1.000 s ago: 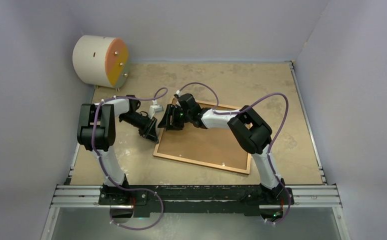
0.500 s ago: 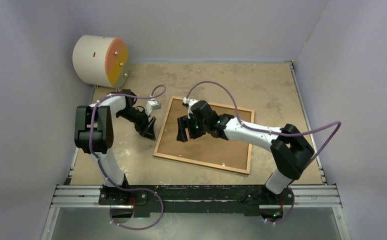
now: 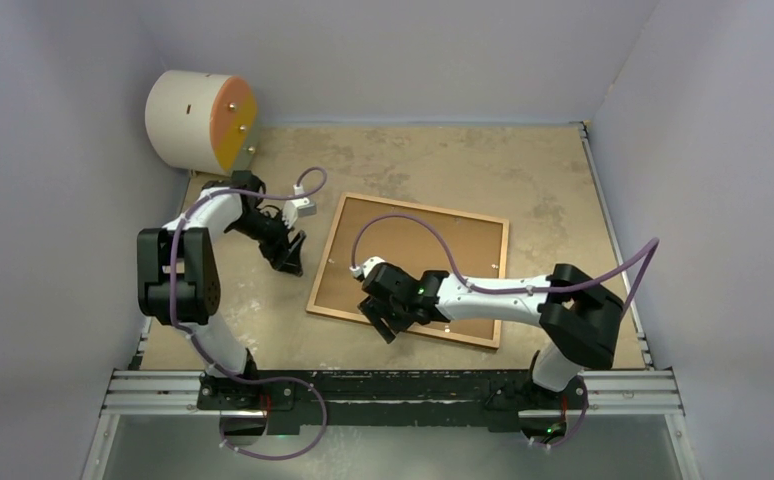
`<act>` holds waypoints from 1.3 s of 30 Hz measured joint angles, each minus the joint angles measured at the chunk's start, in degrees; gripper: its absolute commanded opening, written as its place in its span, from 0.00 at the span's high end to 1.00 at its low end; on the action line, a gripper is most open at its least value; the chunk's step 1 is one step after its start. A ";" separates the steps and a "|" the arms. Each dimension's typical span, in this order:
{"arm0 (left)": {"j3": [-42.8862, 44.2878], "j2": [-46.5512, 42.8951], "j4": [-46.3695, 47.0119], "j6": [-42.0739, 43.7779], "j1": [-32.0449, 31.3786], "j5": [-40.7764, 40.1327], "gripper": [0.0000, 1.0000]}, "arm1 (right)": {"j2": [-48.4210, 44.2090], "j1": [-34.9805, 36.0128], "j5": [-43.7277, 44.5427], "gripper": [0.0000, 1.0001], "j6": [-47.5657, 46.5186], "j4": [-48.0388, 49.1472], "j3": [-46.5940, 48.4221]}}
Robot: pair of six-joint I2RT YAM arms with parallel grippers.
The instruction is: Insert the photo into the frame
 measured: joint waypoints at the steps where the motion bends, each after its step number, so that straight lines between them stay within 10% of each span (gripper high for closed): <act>1: -0.11 -0.61 -0.02 0.00 0.00 -0.15 0.27 | 0.00 0.33 1.11 0.31 -0.39 -0.35 0.00; 8: -0.48 -3.04 -0.59 -0.04 0.00 -0.96 0.27 | 0.48 1.57 4.76 0.38 -2.19 -1.42 0.00; 27: 1.64 -3.98 -0.90 -0.94 2.32 -2.25 0.26 | 13.86 2.43 10.25 1.00 -5.86 -1.79 14.43; 39: -2.14 -9.03 2.16 5.53 3.85 -3.85 0.16 | 29.55 -3.58 7.89 1.00 1.57 -7.65 40.17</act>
